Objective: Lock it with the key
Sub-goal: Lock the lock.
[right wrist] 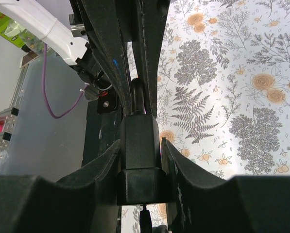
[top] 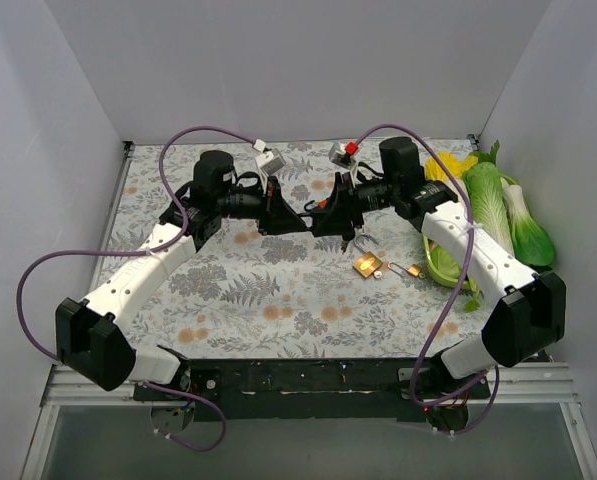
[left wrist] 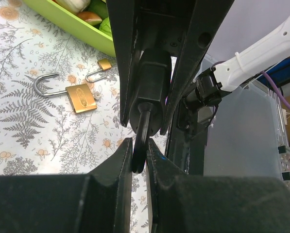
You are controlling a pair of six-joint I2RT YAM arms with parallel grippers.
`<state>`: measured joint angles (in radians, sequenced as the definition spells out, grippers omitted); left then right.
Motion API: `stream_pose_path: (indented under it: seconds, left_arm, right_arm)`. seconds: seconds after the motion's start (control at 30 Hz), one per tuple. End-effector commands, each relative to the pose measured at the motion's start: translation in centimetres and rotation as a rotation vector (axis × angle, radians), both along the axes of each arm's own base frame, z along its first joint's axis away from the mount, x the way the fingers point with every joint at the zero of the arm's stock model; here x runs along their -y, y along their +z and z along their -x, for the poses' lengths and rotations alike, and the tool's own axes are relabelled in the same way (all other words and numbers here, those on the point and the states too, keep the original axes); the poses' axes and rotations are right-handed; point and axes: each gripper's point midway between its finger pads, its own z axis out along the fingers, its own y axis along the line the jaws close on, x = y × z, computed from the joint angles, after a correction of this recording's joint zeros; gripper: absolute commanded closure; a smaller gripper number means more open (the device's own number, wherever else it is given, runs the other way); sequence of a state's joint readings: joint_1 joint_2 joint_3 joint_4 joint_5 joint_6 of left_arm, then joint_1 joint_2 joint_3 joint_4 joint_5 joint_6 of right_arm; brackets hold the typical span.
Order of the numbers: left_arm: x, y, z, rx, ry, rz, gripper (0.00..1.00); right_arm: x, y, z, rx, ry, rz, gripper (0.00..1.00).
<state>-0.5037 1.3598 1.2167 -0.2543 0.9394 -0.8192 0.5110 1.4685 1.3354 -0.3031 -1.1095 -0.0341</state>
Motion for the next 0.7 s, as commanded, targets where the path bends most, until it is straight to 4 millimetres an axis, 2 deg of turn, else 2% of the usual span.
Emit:
stream_pose_path:
  seconds: [0.0, 0.17, 0.23, 0.27, 0.4, 0.47, 0.6, 0.67]
  left_arm:
    - [6.9, 2.7, 3.2, 0.177, -0.179, 0.156, 1.00]
    - [6.6, 2.7, 3.6, 0.171, -0.185, 0.161, 1.00]
    - [6.1, 2.5, 3.6, 0.164, -0.178, 0.140, 1.00]
    - [5.7, 3.1, 3.5, 0.181, -0.168, 0.139, 1.00]
    - [3.2, 2.5, 2.0, 0.145, -0.105, 0.083, 1.00]
    - [2.2, 2.7, 1.1, 0.139, -0.076, 0.076, 1.00]
    - [1.2, 3.7, 0.5, 0.151, -0.051, 0.064, 1.00]
    - [0.7, 4.3, 0.4, 0.169, -0.036, 0.065, 1.00]
  right_arm:
    - [-4.4, 5.0, 8.3, 0.177, 0.403, -0.225, 0.99]
    - [-4.5, 5.5, 8.0, 0.188, 0.391, -0.223, 0.99]
    - [-4.1, 5.4, 7.2, 0.213, 0.367, -0.220, 0.99]
    - [-3.9, 5.3, 7.0, 0.222, 0.358, -0.215, 0.99]
    - [-2.3, 3.8, 5.1, 0.194, 0.269, -0.132, 0.99]
    - [-1.8, 3.6, 4.4, 0.240, 0.252, -0.123, 0.99]
    - [-0.8, 2.2, 3.6, 0.236, 0.212, -0.067, 0.99]
    - [-0.5, 1.9, 3.4, 0.226, 0.197, -0.052, 0.89]
